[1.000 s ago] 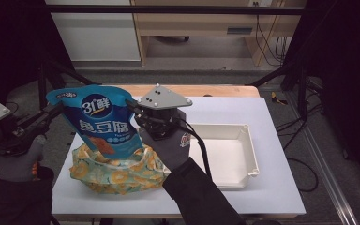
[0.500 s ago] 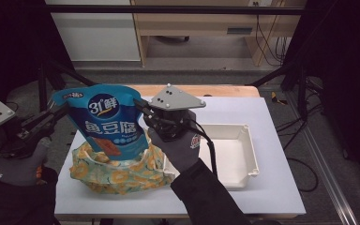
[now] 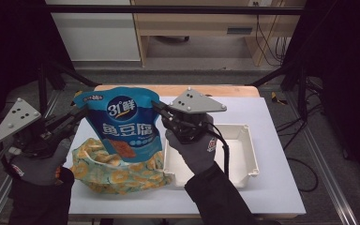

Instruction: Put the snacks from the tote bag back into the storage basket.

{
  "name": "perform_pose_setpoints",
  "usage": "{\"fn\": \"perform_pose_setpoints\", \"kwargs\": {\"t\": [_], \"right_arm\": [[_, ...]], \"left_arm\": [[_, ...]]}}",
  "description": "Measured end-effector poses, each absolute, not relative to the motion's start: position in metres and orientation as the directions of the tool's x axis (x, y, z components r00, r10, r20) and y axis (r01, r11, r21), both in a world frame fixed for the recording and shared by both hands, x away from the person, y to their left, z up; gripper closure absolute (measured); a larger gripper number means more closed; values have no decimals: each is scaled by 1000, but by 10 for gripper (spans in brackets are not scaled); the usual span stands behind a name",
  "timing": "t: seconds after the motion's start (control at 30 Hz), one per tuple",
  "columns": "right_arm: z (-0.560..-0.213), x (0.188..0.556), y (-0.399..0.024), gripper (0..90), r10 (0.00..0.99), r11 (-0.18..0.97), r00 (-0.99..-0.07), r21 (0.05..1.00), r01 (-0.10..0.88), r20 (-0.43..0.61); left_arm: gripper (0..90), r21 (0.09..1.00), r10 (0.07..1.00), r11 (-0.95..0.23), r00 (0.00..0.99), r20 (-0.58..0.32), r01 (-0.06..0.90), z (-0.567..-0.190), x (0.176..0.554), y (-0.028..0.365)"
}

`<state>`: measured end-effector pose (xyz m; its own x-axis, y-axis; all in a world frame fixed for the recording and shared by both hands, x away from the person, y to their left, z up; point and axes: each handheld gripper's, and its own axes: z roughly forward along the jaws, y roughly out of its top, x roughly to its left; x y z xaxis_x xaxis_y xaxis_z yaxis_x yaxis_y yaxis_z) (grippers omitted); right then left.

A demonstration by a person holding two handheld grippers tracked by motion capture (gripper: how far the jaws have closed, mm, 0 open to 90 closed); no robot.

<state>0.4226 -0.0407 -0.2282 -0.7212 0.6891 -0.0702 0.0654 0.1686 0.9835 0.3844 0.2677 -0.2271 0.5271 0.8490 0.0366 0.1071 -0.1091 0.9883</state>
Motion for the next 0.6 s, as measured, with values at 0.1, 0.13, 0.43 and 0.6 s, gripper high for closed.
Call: {"fn": "perform_pose_setpoints", "kwargs": {"t": [0.1,0.13,0.43,0.6], "right_arm": [[-230,421,-47,900,695,169,-716,983,66,-71],[-230,421,-49,900,698,169,-713,983,67,-71],[-231,418,-69,900,718,164,-693,984,71,-69],[-233,418,-79,900,728,163,-682,983,79,-66]], "left_arm": [[900,988,843,-111,537,36,108,-228,386,262],[900,988,841,-114,540,38,107,-228,387,259],[900,988,823,-114,567,36,103,-230,390,241],[900,988,813,-123,580,47,92,-232,393,233]]}}
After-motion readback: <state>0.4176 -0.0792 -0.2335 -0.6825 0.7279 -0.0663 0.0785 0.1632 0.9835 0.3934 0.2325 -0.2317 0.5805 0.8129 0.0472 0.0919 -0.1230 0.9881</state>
